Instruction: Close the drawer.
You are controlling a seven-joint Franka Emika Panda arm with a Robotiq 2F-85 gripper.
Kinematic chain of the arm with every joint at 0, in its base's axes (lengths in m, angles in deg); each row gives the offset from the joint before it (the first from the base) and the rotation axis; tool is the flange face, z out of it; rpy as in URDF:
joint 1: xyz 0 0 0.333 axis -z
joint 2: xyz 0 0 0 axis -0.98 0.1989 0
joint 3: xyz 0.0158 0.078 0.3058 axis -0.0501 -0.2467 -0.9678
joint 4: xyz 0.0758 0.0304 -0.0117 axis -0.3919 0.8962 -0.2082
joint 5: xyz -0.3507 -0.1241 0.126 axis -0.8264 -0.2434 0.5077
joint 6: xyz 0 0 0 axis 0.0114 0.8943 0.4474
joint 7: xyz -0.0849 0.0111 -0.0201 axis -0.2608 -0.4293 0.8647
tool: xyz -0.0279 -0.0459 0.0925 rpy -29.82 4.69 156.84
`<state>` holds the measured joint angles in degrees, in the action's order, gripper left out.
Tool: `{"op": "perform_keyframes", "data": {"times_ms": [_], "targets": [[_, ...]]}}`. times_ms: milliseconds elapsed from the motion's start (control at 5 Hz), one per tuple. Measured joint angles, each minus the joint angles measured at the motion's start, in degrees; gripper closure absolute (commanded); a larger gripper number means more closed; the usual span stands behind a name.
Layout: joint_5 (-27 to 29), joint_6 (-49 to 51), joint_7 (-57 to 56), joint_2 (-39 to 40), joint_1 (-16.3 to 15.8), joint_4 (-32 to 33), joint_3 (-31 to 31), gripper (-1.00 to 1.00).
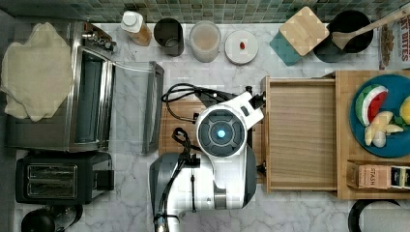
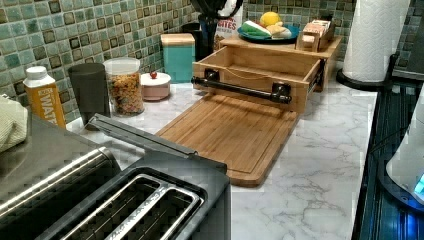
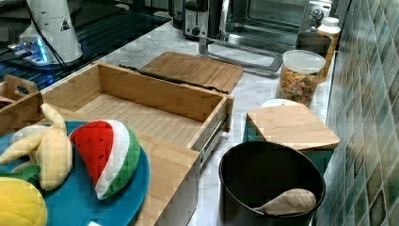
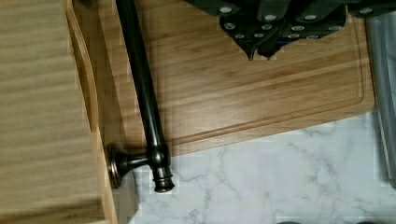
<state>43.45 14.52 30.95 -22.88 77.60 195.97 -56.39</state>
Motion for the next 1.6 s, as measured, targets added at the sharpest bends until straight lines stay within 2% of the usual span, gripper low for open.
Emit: {"op": "perform_keyframes", "data": {"times_ms": [400, 600, 800, 1200, 1400, 1600], "targets": [[0.0, -9.3, -1.9, 4.3, -0.1, 3.0, 0.4, 1.0], [0.0, -12.8, -1.7, 5.5, 2.4, 6.2, -3.0, 1.0], [-1.2, -14.7, -1.7, 5.8, 3.0, 9.8, -3.8, 1.0], [-3.7, -18.6, -2.7, 8.3, 3.8, 14.1, -1.8, 1.0], [-3.7, -21.2, -2.7, 11.2, 3.9, 14.1, -0.1, 1.0], [-3.7, -23.4, -7.5, 13.0, 4.7, 14.2, 1.1, 1.0]]}}
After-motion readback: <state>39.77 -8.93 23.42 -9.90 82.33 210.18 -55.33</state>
